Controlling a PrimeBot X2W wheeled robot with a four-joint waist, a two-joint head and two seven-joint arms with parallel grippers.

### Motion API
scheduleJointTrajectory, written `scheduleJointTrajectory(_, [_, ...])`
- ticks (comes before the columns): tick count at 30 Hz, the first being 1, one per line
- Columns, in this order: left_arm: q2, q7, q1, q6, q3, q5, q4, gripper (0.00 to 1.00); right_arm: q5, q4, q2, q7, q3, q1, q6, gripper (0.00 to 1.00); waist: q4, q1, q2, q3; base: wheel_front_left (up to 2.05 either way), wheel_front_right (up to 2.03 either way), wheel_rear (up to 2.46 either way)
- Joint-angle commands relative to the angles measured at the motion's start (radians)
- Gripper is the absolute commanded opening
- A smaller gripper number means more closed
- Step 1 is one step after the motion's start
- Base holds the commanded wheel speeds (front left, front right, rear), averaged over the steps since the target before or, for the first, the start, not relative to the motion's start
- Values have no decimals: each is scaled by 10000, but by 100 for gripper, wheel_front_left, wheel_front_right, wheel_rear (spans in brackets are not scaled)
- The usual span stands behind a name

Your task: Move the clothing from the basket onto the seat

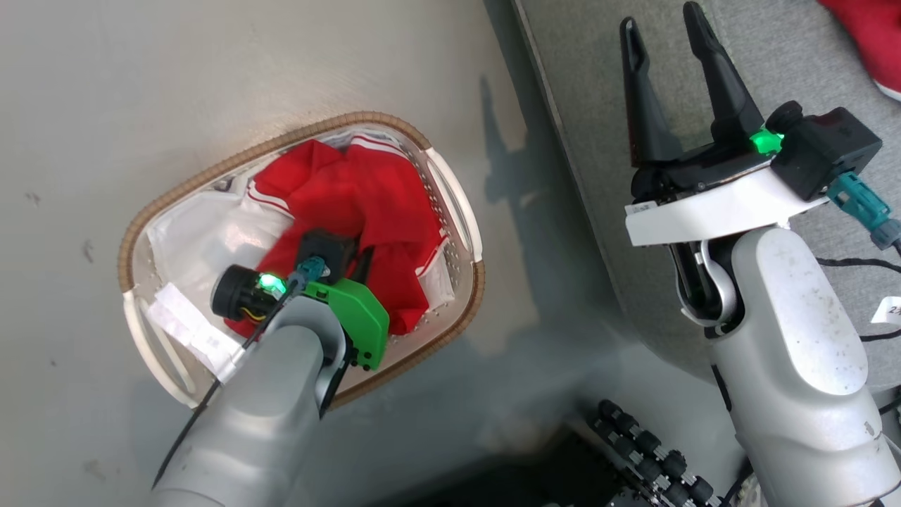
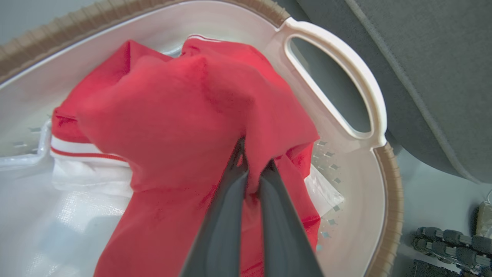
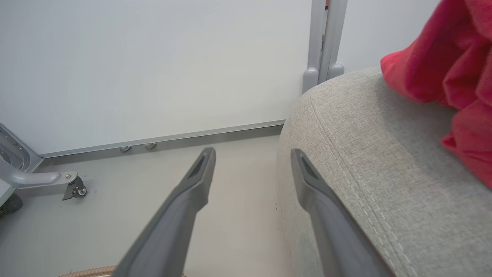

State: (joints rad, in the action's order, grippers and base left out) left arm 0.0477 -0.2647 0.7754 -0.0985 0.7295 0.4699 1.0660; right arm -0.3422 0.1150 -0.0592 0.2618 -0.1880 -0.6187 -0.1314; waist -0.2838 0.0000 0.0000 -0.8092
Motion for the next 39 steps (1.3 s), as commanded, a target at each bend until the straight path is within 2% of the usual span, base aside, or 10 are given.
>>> scheduleJointTrajectory(1, [53, 6, -235, -42, -94, 0, -245, 0, -14, 110, -11, 44, -9, 193, 14, 100, 200, 0, 0, 536, 0, 0, 0])
scheduleJointTrajectory(5, [53, 8, -839, -64, -452, -206, -1080, 0, -44, 325, -23, 44, -102, 372, 14, 100, 396, 0, 0, 1219, 0, 0, 0])
scheduleJointTrajectory(17, [45, 6, -3005, -236, -2382, -960, -4011, 0, -127, 1052, -137, 44, -80, 1528, 14, 100, 1327, 0, 0, 3627, 0, 0, 0])
scheduleJointTrajectory(25, [42, 3, -4326, -309, -3220, -1186, -5994, 0, -124, 1490, -167, 44, -241, 2417, 14, 100, 1875, 0, 0, 5176, 0, 0, 0])
scheduleJointTrajectory(31, [45, 2, -4880, -325, -3731, -1297, -7334, 0, -115, 1759, -117, 44, -321, 3028, 14, 100, 2117, 0, 0, 6172, 0, 0, 0])
scheduleJointTrajectory(39, [45, 4, -5054, -343, -4160, -1359, -8384, 0, -14, 2056, -70, 44, -479, 3973, 14, 100, 2277, 0, 0, 7274, 0, 0, 0])
